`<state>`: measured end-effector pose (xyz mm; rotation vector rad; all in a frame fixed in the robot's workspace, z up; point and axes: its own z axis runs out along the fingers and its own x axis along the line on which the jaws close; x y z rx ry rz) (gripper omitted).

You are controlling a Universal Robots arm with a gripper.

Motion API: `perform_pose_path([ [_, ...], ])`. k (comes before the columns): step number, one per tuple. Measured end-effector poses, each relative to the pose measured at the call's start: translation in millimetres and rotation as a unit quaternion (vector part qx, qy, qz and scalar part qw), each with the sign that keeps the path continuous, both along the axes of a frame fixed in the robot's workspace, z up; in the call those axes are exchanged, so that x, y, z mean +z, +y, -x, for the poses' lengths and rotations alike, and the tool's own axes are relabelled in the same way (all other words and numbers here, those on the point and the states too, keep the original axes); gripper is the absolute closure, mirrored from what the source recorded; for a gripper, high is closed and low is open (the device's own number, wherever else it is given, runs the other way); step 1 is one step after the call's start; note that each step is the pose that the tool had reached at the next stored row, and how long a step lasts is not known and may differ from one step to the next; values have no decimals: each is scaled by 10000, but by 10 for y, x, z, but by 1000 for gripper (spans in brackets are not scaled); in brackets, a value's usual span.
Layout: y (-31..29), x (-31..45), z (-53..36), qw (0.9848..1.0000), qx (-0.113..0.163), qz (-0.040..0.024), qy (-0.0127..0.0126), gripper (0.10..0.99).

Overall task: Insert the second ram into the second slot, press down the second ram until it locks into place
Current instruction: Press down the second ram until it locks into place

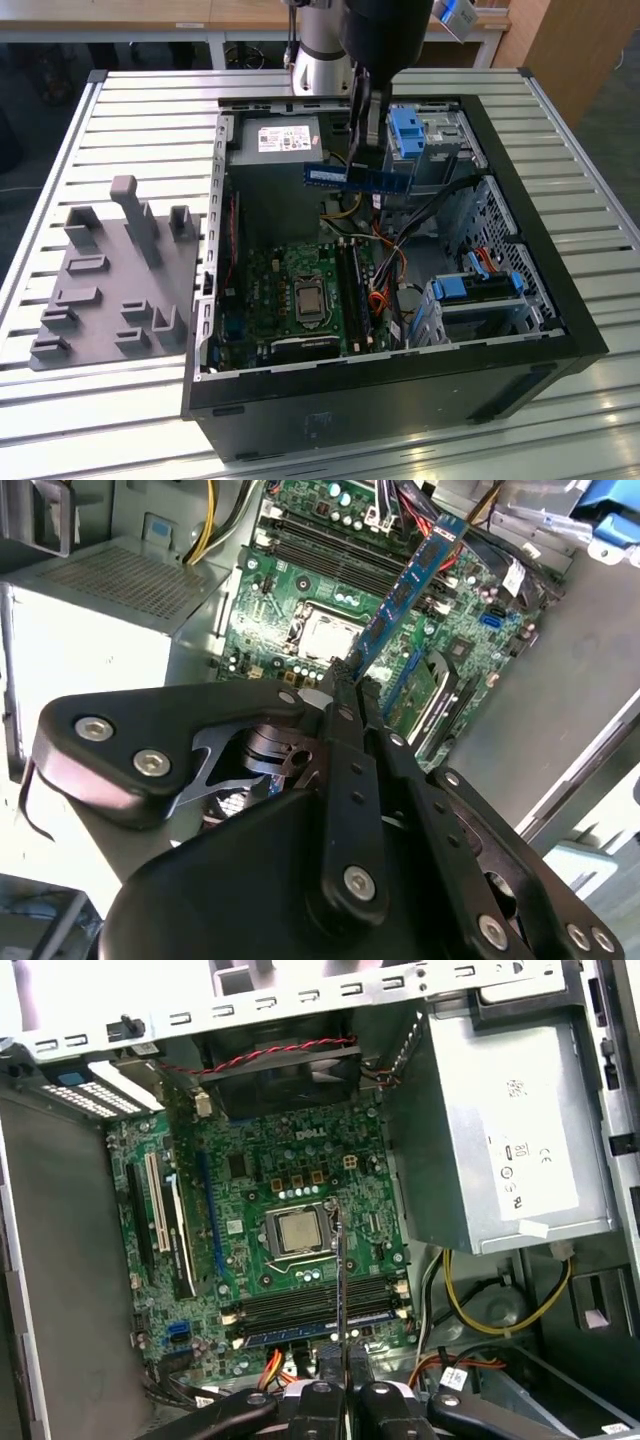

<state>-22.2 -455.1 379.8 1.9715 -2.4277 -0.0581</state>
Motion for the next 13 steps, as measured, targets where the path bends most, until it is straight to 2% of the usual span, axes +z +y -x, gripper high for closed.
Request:
perform_pose_path([
  [5,0,0,0,9997,-249,9,0,949],
  [13,0,0,0,9984,-569,11,0,949],
])
